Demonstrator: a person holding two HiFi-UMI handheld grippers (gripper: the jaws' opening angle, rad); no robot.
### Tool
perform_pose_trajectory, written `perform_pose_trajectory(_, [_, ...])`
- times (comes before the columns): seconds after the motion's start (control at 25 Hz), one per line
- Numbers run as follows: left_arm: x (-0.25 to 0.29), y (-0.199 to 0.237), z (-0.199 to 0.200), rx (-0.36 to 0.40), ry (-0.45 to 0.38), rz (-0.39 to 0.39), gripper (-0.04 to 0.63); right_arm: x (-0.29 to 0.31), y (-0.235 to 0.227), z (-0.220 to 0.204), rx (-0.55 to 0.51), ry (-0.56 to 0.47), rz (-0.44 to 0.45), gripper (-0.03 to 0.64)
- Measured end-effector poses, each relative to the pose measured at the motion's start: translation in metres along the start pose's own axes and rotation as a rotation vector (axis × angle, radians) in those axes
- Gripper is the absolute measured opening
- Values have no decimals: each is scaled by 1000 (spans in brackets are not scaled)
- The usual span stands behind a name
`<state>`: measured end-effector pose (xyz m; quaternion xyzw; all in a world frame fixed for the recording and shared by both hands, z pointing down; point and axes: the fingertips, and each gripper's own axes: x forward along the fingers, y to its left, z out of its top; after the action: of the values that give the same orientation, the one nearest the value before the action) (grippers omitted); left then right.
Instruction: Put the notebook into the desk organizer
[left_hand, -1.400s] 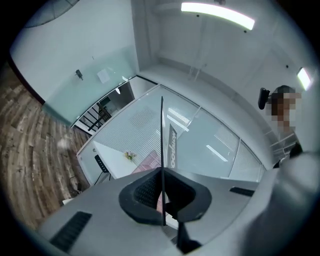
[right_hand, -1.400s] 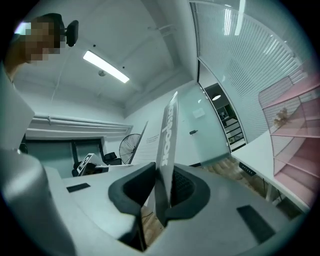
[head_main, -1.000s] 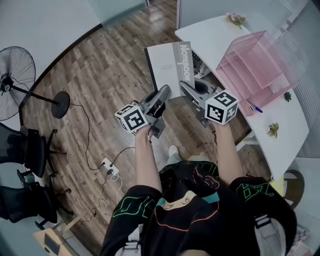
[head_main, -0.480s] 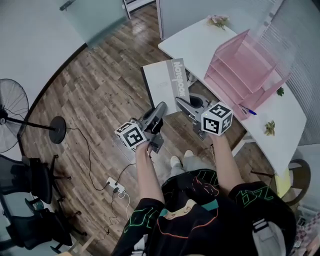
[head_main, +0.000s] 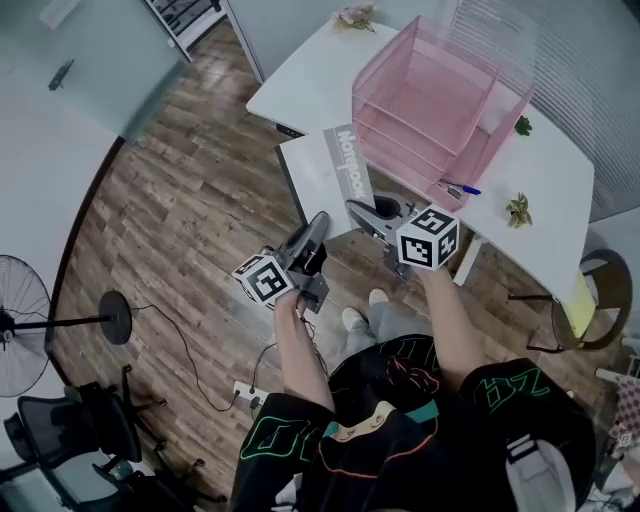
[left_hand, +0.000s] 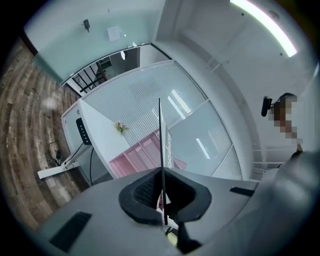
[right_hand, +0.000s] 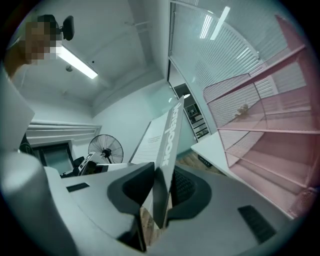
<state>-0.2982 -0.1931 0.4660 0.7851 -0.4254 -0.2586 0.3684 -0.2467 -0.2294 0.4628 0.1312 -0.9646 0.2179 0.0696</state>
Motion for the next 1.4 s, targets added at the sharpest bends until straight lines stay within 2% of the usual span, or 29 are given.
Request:
perform_pose_trajectory(0.16, [33,3,-18,-12,72,-26,2,-22,-30,-5,39,-22,-59,61])
perform_pose_trajectory(0.44, [83,16,-56,-42,177,-3,2,-55,-84,-26,134,-39,-115,63])
perform_pose_trajectory(1.04, [111,28,-76,-99,280,-49,3,-76,-111,-37,217,-72,-203,71])
perform_pose_trajectory(1.16, [122,30,-73,-111,291,-65,3,-78,-119,-31,224,-88,-220,71])
perform_pose_trajectory(1.28, [131,28,-76,-164,315,-83,5,-84,-124,-26,235,-100,-246,71])
perform_pose_trajectory(1.4, [143,28,-71,-152,340,-92,5,-87,-131,-19,220,-110,-276,75])
